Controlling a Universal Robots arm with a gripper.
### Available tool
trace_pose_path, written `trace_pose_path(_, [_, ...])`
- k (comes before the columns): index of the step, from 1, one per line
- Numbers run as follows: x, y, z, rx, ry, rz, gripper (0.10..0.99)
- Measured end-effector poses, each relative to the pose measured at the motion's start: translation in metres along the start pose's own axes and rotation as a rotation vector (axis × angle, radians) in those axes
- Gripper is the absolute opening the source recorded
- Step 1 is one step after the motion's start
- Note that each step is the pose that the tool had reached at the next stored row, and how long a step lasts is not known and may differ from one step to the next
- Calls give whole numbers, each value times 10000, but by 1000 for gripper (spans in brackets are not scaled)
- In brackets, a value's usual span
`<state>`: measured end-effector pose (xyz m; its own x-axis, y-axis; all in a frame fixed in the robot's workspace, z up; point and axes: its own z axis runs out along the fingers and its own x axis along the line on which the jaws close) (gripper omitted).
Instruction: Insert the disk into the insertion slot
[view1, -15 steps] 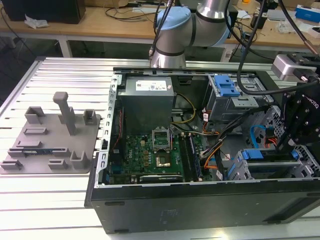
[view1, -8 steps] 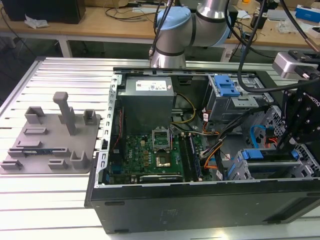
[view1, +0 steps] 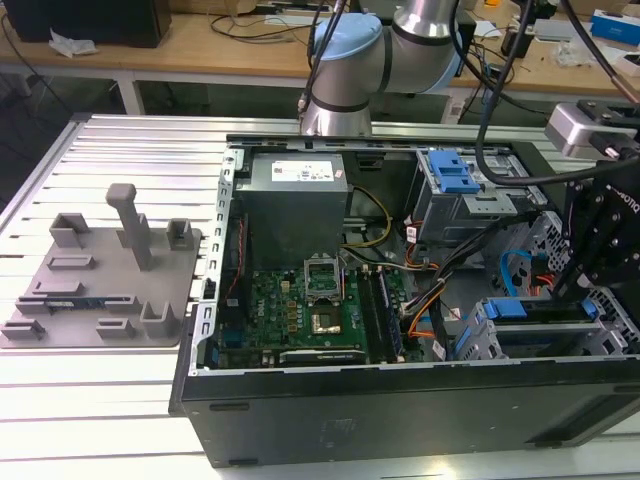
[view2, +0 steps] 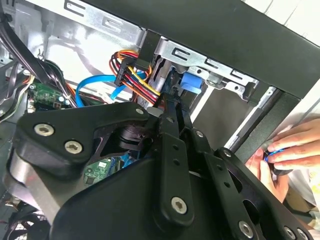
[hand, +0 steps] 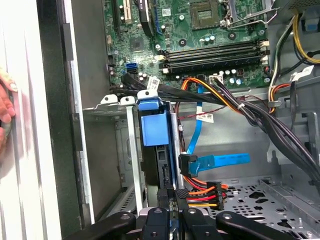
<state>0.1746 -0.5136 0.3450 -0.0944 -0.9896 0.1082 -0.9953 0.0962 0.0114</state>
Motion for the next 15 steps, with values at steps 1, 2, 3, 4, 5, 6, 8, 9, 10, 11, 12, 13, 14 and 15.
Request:
trace_pose_path(1, [1, 0, 1, -2, -22, 0, 169])
trace_pose_path(2, [2, 0, 2, -2, -24, 1, 169])
trace_pose_path(3, [3, 0, 0, -2, -21, 1, 169])
trace_pose_path(4, [3, 0, 1, -2, -23, 1, 169])
trace_pose_path(5, [3, 0, 1, -2, -22, 0, 169])
trace_pose_path(6, [4, 0, 1, -2, -22, 1, 169])
trace_pose_path(8, [7, -1, 1, -2, -22, 0, 169])
trace_pose_path(9, [8, -1, 3, -2, -24, 0, 169])
trace_pose_path(10, [10, -1, 6, -2, -22, 1, 169])
trace_pose_path(11, [11, -1, 8, -2, -21, 1, 169])
trace_pose_path(12, [11, -1, 12, -1, -21, 0, 169])
trace_pose_path(13, [11, -1, 15, -1, -21, 1, 169])
trace_pose_path(14, [10, -2, 20, -2, -22, 0, 169])
trace_pose_path(15, [10, -2, 25, -2, -22, 2, 169])
